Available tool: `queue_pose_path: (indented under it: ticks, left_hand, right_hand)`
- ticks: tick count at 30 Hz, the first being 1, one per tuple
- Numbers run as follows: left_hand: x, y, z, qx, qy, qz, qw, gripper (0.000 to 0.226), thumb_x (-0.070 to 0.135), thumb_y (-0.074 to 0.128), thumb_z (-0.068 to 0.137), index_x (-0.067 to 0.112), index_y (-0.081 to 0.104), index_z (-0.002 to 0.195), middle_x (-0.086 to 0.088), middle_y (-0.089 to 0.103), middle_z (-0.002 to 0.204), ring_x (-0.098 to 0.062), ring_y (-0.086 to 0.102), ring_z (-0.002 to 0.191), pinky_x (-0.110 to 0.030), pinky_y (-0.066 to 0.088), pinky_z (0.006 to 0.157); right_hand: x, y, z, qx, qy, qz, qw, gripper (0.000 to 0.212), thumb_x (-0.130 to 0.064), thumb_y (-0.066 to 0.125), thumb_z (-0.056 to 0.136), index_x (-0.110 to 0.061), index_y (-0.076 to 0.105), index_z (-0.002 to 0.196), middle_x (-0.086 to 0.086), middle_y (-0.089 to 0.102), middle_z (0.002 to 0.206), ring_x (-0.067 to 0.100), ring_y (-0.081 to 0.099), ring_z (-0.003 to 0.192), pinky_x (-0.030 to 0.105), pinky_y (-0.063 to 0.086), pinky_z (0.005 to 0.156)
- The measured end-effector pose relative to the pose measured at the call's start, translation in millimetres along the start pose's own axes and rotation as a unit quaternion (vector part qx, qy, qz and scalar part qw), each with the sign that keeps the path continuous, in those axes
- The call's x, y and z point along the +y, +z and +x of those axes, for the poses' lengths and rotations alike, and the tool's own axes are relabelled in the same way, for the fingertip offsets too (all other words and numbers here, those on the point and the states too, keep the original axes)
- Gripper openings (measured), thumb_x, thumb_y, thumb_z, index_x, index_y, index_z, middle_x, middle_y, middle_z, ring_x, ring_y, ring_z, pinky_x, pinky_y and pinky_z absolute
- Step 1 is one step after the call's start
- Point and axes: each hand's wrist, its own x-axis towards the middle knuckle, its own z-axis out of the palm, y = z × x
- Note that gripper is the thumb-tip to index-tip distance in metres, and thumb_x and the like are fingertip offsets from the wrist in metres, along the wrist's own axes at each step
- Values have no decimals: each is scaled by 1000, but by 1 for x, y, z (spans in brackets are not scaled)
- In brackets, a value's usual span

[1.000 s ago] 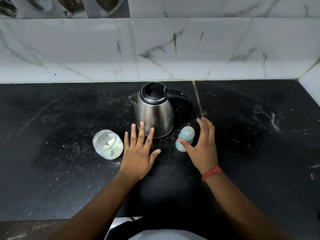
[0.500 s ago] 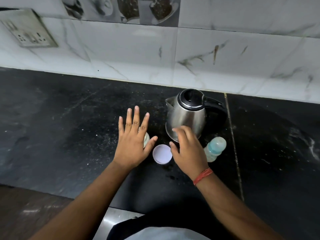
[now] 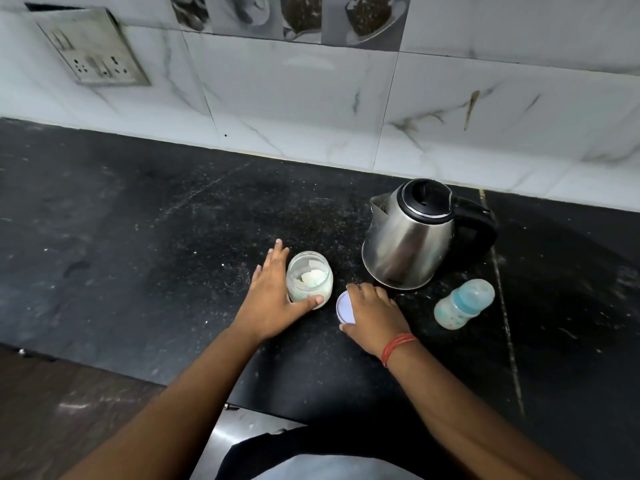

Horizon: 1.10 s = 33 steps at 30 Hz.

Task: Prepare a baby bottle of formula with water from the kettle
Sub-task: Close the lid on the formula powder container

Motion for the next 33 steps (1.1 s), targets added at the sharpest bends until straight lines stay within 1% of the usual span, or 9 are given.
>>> queue_pose_path:
  ticks: [4, 7, 11, 17, 20, 23, 27, 29, 33]
  left_hand:
    - [1, 7, 5, -15, -27, -56, 998, 120, 69, 79, 69, 20, 19, 161, 2, 3, 174, -20, 13, 159, -52, 19, 127]
    - [1, 12, 6, -24, -44, -97, 994, 127, 74, 79, 61, 27, 14, 159, 11, 10, 172, -18, 21, 156, -49, 26, 126]
    - [6, 17, 7, -18, -59, -187, 980, 126, 37, 92, 73, 18, 7, 163, 43, 28, 135, -2, 41, 137, -29, 32, 119]
    - [6, 23, 9, 15, -44, -221, 974, 80, 22, 91, 77, 36, 36, 134, 21, 57, 129, 15, 56, 115, -15, 44, 102]
    - [12, 24, 8, 27, -30, -237, 971, 76, 23, 90, 77, 32, 42, 136, 13, 56, 134, 9, 56, 120, -15, 44, 102]
    - [20, 27, 8, 42, -7, -240, 970, 81, 42, 87, 71, 30, 45, 139, 7, 52, 139, -5, 53, 129, -28, 44, 109]
    - [38, 29, 10, 56, 32, -233, 970, 79, 50, 84, 66, 42, 46, 134, 18, 48, 135, -7, 49, 132, -28, 41, 112]
    - [46, 29, 12, 55, 47, -232, 970, 82, 45, 88, 67, 35, 48, 139, 19, 47, 136, -8, 48, 133, -32, 40, 114]
    - [64, 27, 14, 48, 58, -249, 966, 79, 40, 90, 69, 48, 48, 134, 14, 51, 138, -8, 50, 133, -34, 41, 116]
  right_hand:
    - [-1, 0, -1, 22, 4, 2, 1000, 79, -49, 72, 83, -23, 34, 148, 1, 45, 143, 25, 44, 130, 39, 41, 105]
    - [0, -4, -5, 43, 8, 27, 999, 81, -48, 73, 83, -23, 35, 149, 0, 46, 143, 25, 45, 130, 39, 42, 106]
    - [0, -7, -14, 61, 11, 58, 996, 84, -47, 74, 83, -21, 33, 152, 1, 46, 143, 26, 45, 131, 40, 42, 108]
    - [8, -15, -27, 108, 7, 121, 987, 84, -37, 77, 82, -18, 35, 152, 4, 42, 145, 28, 44, 134, 36, 43, 109]
    - [12, -23, -32, 125, -2, 151, 981, 85, -32, 78, 81, -20, 36, 154, 4, 38, 143, 28, 46, 131, 34, 42, 108]
    - [15, -32, -37, 155, -16, 183, 971, 82, -30, 79, 79, -21, 41, 151, 3, 38, 137, 26, 52, 124, 31, 44, 106]
    - [18, -48, -41, 178, -10, 243, 954, 73, -31, 79, 79, -21, 46, 144, 0, 39, 134, 19, 53, 121, 19, 39, 99]
    - [19, -61, -43, 204, -2, 269, 941, 70, -34, 80, 79, -22, 49, 141, -2, 43, 133, 15, 52, 119, 17, 38, 96]
    - [24, -83, -48, 283, -12, 360, 889, 66, -47, 75, 76, -29, 49, 135, -6, 49, 130, 13, 56, 118, 38, 52, 100]
